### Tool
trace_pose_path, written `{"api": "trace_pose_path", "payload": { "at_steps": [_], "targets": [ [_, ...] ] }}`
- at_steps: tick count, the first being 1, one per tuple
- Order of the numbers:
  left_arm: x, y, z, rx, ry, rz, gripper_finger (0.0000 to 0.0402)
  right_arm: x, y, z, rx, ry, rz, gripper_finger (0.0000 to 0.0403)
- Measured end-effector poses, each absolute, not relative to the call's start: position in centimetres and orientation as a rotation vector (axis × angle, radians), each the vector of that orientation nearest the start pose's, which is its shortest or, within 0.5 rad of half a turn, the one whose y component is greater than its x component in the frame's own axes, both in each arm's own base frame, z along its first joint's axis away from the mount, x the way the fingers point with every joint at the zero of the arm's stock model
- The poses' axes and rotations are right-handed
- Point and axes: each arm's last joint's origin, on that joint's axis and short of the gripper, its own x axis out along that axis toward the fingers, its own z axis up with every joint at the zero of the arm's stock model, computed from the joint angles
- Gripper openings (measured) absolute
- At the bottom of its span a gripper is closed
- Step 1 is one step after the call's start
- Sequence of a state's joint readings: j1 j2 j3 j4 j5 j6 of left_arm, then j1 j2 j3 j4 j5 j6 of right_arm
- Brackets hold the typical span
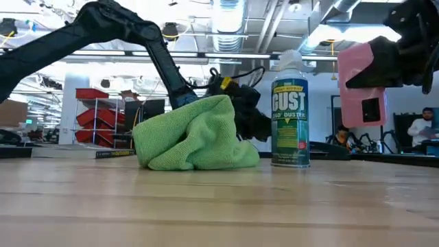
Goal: Apply microfiber cloth
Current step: Spray the pink cellphone using the spray bottle
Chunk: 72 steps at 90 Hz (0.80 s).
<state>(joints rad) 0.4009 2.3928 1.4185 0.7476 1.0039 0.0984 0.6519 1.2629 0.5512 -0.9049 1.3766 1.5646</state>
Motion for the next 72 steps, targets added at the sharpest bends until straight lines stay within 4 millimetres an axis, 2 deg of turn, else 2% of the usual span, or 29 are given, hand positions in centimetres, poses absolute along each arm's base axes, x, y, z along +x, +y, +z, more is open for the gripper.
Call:
{"api": "trace_pose_path", "payload": {
  "at_steps": [21,46,59,72],
  "targets": [
    [45.1,15.3,8.8,-0.133,0.207,-0.773,0.0,14.5,7.7,16.7,0.046,0.201,-0.91,0.0012],
    [45.4,11.8,8.3,-0.212,0.234,-1.031,0.0,14.5,7.7,16.7,0.048,0.202,-0.91,0.0012],
    [45.3,11.5,8.1,-0.245,0.262,-1.042,0.0,14.5,7.7,16.7,0.052,0.21,-0.91,0.0012],
    [45.2,10.8,8.2,-0.295,0.251,-1.175,0.0,14.5,7.7,16.7,0.053,0.214,-0.91,0.0012]
  ]
}}
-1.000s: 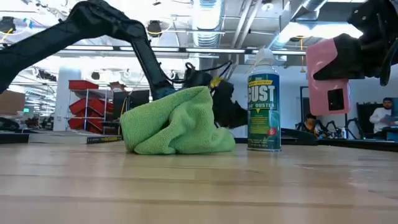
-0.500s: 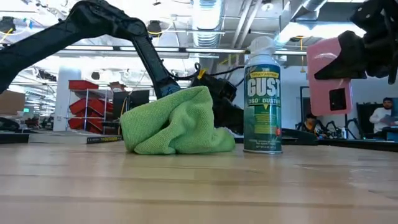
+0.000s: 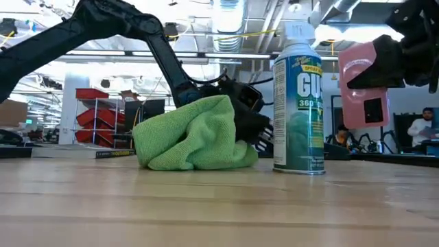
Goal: Apply microfiber cloth
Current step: Spray the pink cellphone using the spray bottle
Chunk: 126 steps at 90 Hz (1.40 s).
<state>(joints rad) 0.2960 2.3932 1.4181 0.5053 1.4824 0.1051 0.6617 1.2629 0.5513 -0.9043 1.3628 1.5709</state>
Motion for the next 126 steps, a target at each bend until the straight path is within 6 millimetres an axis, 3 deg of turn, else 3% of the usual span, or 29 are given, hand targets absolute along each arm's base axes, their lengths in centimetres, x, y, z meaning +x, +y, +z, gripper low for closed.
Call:
{"api": "trace_pose_path", "payload": {
  "at_steps": [14,33,41,52,76,91,104,113,126],
  "targets": [
    [45.4,10.6,8.2,-0.274,0.262,-1.119,0.0,14.5,7.7,16.7,0.051,0.216,-0.91,0.0012],
    [44.9,15.0,9.5,-0.179,0.295,-0.707,0.0,14.5,7.7,16.7,0.062,0.224,-0.91,0.0012],
    [44.4,16.8,10.8,-0.159,0.285,-0.609,0.0,14.5,7.7,16.6,0.071,0.238,-0.91,0.0012],
    [43.8,18.2,13.7,-0.103,0.256,-0.512,0.0,14.5,7.7,16.6,0.072,0.238,-0.91,0.0012],
    [40.8,19.0,22.9,0.075,0.248,-0.256,0.0,14.5,7.7,16.6,0.07,0.24,-0.91,0.0012],
    [39.2,16.2,29.0,0.16,0.194,-0.196,0.0,14.5,7.7,16.6,0.07,0.239,-0.91,0.0012],
    [38.5,12.2,32.7,0.219,0.121,-0.26,0.0,14.5,7.7,16.6,0.078,0.235,-0.911,0.0012],
    [38.6,9.0,33.3,0.227,0.133,-0.325,0.0,14.5,7.7,16.6,0.084,0.232,-0.911,0.0012],
    [39.6,4.4,32.2,0.247,0.195,-0.398,0.0,14.5,7.8,16.6,0.095,0.226,-0.911,0.0012]
  ]
}}
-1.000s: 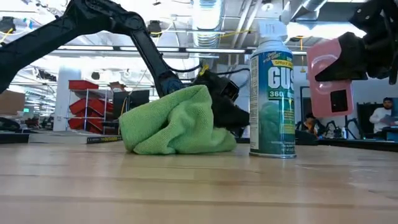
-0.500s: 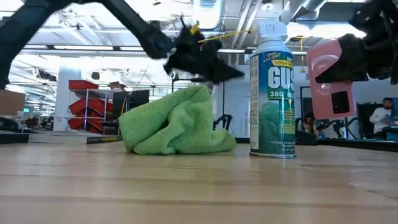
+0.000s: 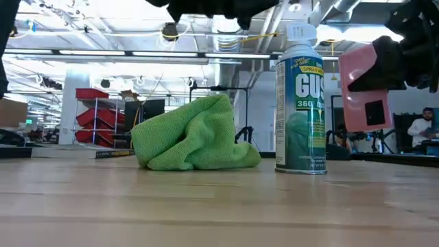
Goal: Apply microfiber cloth
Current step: Spray the pink cellphone using the spray bottle
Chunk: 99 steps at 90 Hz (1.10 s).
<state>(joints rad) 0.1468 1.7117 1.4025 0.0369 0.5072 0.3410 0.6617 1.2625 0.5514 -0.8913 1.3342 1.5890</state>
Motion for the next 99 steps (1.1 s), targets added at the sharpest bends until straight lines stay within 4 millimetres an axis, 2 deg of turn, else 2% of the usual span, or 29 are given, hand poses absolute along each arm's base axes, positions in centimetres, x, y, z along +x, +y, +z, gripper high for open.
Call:
{"api": "trace_pose_path", "payload": {
  "at_steps": [29,45,76,90,99],
  "targets": [
    [41.4,-5.1,30.2,0.312,0.202,-0.443,0.0,14.6,7.8,16.6,0.126,0.221,-0.911,0.0012],
    [43.0,-9.3,26.3,0.279,0.256,-0.351,0.0,14.6,8.0,16.6,0.149,0.204,-0.904,0.0012],
    [45.5,-14.8,19.3,0.052,0.128,-0.028,0.0,14.5,8.0,16.6,0.161,0.195,-0.905,0.0012],
    [45.4,-16.8,16.5,-0.022,0.114,0.105,0.0,14.3,8.1,16.6,0.149,0.206,-0.892,0.0012],
    [44.9,-18.2,15.8,-0.047,0.098,0.201,0.0,14.2,8.2,16.6,0.148,0.207,-0.884,0.0012]
  ]
}}
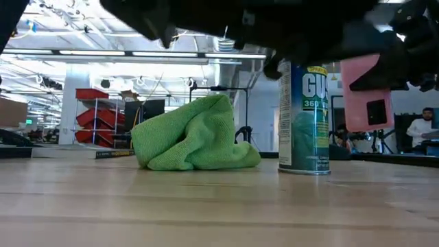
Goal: Apply microfiber cloth
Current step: Spray the pink cellphone using the spray bottle
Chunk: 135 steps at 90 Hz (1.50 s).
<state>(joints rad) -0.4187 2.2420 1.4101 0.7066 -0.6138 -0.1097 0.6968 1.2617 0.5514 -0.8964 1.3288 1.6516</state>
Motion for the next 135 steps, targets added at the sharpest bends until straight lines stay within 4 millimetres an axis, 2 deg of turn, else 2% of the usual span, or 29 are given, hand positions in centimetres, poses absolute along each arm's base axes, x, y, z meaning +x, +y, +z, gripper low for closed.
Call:
{"api": "trace_pose_path", "payload": {
  "at_steps": [14,31,48,60,91,103,113,123,135],
  "targets": [
    [43.9,-19.6,15.0,-0.096,0.145,0.307,0.0,14.1,8.5,16.6,0.145,0.206,-0.864,0.0012],
    [43.5,-19.7,14.0,-0.175,0.205,0.372,0.0,13.9,8.9,16.6,0.147,0.201,-0.835,0.0012],
    [43.9,-19.5,10.7,-0.191,0.213,0.404,0.0,13.6,9.3,16.6,0.146,0.2,-0.809,0.0012],
    [44.3,-19.2,9.0,-0.196,0.185,0.431,0.0,13.5,9.6,16.6,0.145,0.201,-0.789,0.0012],
    [44.9,-17.0,8.2,-0.121,0.223,0.513,0.0,13.4,9.7,16.6,0.141,0.203,-0.779,0.0012],
    [45.0,-16.1,8.0,-0.106,0.227,0.6,0.0,13.4,9.7,16.6,0.141,0.202,-0.78,0.0012],
    [44.1,-15.4,6.9,-0.15,0.24,0.774,0.0,13.3,9.7,16.6,0.139,0.203,-0.777,0.0012],
    [42.1,-15.2,5.5,-0.205,0.199,0.96,0.0,13.3,9.8,16.6,0.134,0.205,-0.772,0.0012],
    [40.1,-16.2,5.1,-0.277,0.093,1.034,0.0,13.3,9.8,16.6,0.128,0.209,-0.771,0.0012]
  ]
}}
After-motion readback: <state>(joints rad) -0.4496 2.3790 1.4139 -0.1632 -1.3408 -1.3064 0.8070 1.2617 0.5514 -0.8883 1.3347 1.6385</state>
